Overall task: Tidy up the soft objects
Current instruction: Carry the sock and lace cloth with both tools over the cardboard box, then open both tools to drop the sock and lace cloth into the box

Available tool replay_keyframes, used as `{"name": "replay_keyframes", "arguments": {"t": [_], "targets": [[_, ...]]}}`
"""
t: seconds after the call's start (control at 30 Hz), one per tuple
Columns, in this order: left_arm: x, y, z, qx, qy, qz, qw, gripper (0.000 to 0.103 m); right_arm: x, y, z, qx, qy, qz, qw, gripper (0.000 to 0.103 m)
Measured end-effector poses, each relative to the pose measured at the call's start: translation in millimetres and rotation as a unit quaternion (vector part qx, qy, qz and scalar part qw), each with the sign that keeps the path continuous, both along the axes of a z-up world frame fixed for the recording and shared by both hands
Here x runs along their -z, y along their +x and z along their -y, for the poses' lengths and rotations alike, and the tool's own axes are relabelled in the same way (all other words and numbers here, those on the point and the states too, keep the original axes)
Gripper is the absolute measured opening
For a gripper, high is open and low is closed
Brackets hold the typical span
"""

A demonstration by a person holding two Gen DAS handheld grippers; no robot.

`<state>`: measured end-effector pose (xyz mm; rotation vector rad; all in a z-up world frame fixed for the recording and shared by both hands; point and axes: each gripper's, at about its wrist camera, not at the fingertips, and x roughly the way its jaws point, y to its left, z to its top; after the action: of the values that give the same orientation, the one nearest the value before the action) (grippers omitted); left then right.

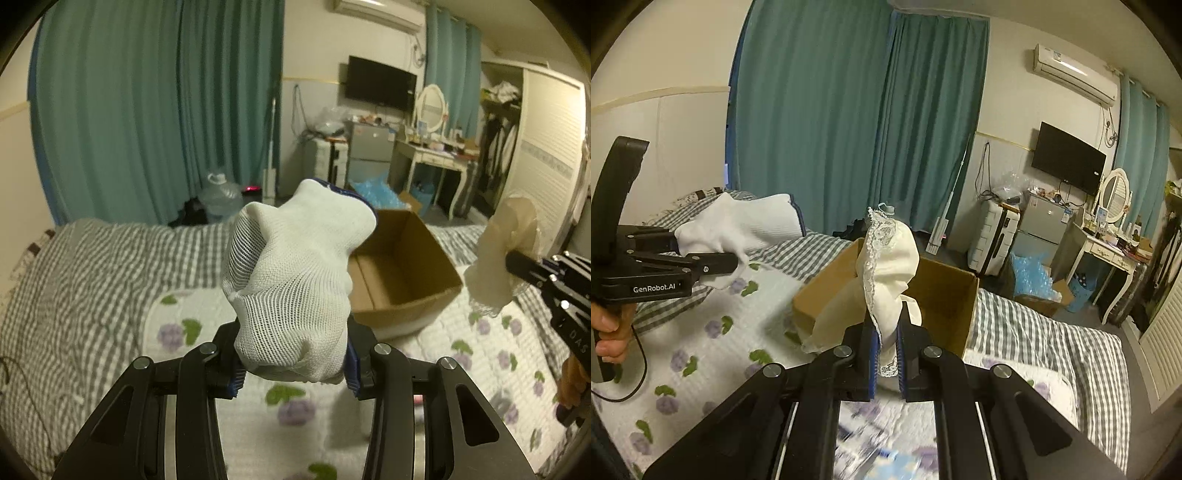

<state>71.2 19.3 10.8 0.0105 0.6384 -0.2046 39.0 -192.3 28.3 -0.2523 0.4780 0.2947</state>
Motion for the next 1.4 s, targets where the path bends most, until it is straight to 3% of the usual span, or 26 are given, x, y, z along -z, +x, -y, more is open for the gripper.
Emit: {"name": "replay_keyframes", "arguments": {"t": [0.5, 0.77, 0.9, 1.1, 1.3, 1.4], "targets": [[0.5, 94.3, 48.3, 0.026, 0.006, 0.027, 0.9993, 0.041, 10.1, 101.7, 9.1, -0.003, -0.016, -0.006, 1.0, 0.008], [15.0, 138.6, 94.9, 0.066, 0.045, -0.002, 0.9968, 0.041, 36.7, 149.7, 5.4, -0.013, -0.058, -0.058, 0.997, 0.008], [46.5, 149.3, 101.8, 0.071, 0.052, -0.05, 0.9949, 0.041, 66.2, 168.4, 15.1, -0.002, -0.044, -0.115, 0.992, 0.008], [78.3, 162.2, 115.5, 0.06, 0.065, -0.099, 0.9912, 0.042, 106.2, 180.7, 18.0, 0.0, -0.064, -0.164, 0.984, 0.008], [80.9, 159.5, 122.9, 0.07, 0.086, -0.109, 0.9878, 0.047, 117.2, 176.9, 15.3, -0.002, -0.087, -0.164, 0.983, 0.008], [80.0, 158.3, 124.6, 0.076, 0.077, -0.109, 0.9881, 0.049, 114.5, 174.5, 15.4, 0.001, -0.081, -0.161, 0.984, 0.01]]}}
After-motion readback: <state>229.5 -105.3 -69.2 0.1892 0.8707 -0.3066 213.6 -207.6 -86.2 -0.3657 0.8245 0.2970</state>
